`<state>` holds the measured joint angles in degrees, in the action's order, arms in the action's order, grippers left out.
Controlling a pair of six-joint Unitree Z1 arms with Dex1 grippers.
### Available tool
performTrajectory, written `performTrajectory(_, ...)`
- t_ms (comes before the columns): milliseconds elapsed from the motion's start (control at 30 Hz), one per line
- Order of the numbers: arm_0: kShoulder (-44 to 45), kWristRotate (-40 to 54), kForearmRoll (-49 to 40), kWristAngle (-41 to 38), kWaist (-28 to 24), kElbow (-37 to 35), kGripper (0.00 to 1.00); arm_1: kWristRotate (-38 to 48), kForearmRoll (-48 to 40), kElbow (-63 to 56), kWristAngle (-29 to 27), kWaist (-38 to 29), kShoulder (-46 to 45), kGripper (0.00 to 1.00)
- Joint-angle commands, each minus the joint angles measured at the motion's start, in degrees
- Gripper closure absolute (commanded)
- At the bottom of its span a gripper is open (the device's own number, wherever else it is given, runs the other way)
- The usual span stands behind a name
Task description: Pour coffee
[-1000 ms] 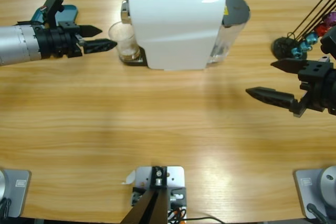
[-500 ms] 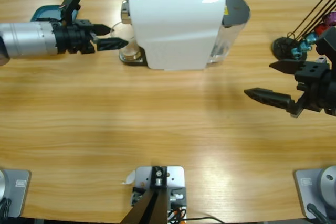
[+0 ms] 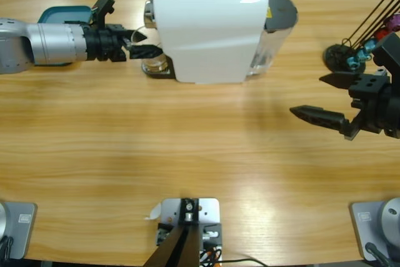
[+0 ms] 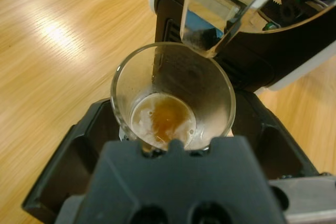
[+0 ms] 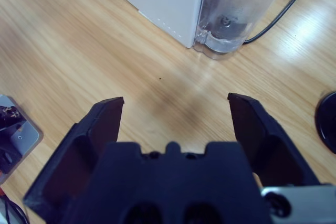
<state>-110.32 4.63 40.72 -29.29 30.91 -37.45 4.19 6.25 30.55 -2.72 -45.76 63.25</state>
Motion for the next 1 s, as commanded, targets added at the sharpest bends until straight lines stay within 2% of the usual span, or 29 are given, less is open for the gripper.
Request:
performTrajectory(33,-3.1,0.0,1.6,-2.0,0.6,-0.5,0.68,-0.3,-0.8,-1.1,0.7,-0.6,2.3,0.138)
performTrajectory(67,-3.0,0.1,1.6,-2.3,0.6,-0.4,0.752,-0.3,-0.8,-1.1,0.7,-0.6,2.4,0.138)
performTrajectory(100,-2.9,0.1,1.6,-2.8,0.6,-0.4,0.767,-0.3,-0.8,-1.1,0.7,-0.6,2.4,0.138)
performTrajectory(333,0.9,0.0,1.6,-1.6,0.2,4.0,0.763,-0.3,-0.8,-1.0,0.7,-0.6,2.6,0.138)
performTrajectory(500,10.2,0.0,1.2,5.6,-2.7,9.8,0.763,-0.3,-0.8,-1.0,0.7,-0.6,2.6,0.138)
performTrajectory(667,21.9,-0.1,-5.1,13.0,-8.9,12.4,0.763,-0.3,-0.8,-1.0,0.7,-0.6,2.3,0.141)
performTrajectory(733,24.3,-0.2,-5.6,15.8,-13.6,13.2,0.759,-0.3,-0.8,-1.0,0.7,-0.6,2.2,0.142)
performTrajectory(867,23.1,-1.3,-4.2,16.0,-22.6,13.8,0.754,-0.3,-0.8,-1.1,0.8,-0.6,2.3,0.142)
performTrajectory(1000,18.0,-1.3,-1.0,15.8,-28.2,13.7,0.751,-0.3,-0.8,-1.1,0.9,-0.6,2.2,0.141)
